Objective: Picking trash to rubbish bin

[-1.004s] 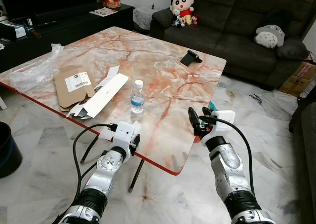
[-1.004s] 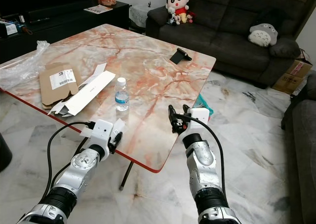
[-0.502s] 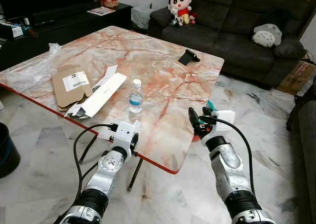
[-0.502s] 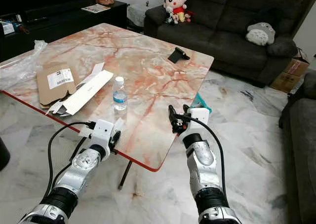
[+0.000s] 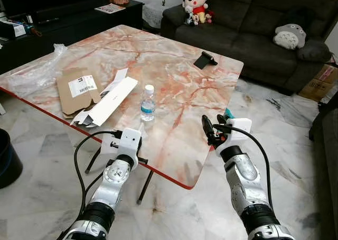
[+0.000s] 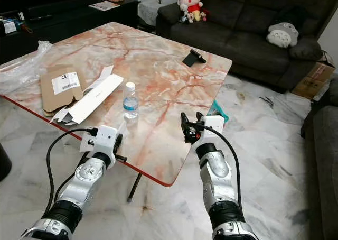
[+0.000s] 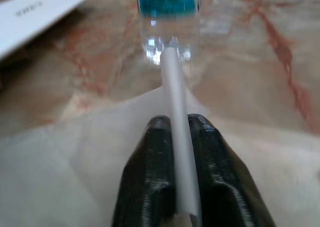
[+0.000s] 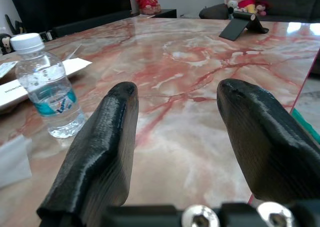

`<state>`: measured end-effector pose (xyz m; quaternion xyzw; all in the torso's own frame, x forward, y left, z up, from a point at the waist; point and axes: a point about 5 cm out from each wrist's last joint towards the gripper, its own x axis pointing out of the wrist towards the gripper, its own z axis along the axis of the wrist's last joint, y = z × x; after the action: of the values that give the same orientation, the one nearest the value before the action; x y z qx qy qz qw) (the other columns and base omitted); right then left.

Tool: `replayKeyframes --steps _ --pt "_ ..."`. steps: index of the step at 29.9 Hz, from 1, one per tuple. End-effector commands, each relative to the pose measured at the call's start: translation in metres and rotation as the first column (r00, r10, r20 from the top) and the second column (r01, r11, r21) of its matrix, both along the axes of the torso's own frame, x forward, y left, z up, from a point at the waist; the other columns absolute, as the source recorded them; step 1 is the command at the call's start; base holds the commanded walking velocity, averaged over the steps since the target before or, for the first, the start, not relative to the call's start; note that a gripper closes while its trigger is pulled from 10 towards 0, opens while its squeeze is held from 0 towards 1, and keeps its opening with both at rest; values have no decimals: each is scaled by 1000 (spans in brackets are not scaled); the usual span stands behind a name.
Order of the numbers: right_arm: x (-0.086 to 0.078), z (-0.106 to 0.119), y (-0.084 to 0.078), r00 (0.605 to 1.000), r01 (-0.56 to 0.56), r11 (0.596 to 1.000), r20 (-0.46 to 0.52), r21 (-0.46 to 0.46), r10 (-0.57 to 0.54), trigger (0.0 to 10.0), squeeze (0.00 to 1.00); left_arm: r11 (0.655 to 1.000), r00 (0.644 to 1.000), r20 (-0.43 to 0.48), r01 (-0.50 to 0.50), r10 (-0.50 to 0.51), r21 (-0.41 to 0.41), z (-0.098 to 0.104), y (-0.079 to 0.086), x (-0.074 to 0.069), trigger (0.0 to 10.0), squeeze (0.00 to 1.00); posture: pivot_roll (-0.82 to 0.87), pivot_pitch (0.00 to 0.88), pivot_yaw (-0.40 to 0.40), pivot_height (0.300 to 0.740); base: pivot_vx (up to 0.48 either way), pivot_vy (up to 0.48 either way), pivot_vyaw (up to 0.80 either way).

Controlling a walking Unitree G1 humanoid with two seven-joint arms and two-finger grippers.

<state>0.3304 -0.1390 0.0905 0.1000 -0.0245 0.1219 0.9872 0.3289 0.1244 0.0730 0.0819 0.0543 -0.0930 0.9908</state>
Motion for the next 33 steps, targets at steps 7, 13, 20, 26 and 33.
replayKeyframes --steps 7,13,20,26,33 --pt "4 4 -8 1000 22 1000 5 -15 -22 10000 0 992 987 151 66 -49 -112 26 -22 3 10000 0 151 0 -137 740 0 0 0" --pt "5 6 -9 1000 25 1000 11 -13 -24 10000 0 988 983 172 86 -63 -128 28 -29 2 10000 0 152 0 -136 740 0 0 0" --pt "7 8 -12 999 32 999 20 -12 -32 10000 0 984 976 207 103 -72 -145 32 -31 1 0 0 153 0 -134 740 0 0 0" --pt "8 10 -14 999 41 999 30 -7 -41 10000 0 988 971 238 71 -37 -134 38 -27 4 10000 0 153 0 -134 740 0 0 0" --pt "9 14 -14 998 47 999 46 8 -47 10000 0 993 961 275 26 7 -115 45 -23 7 10000 0 153 0 -134 740 0 0 0"
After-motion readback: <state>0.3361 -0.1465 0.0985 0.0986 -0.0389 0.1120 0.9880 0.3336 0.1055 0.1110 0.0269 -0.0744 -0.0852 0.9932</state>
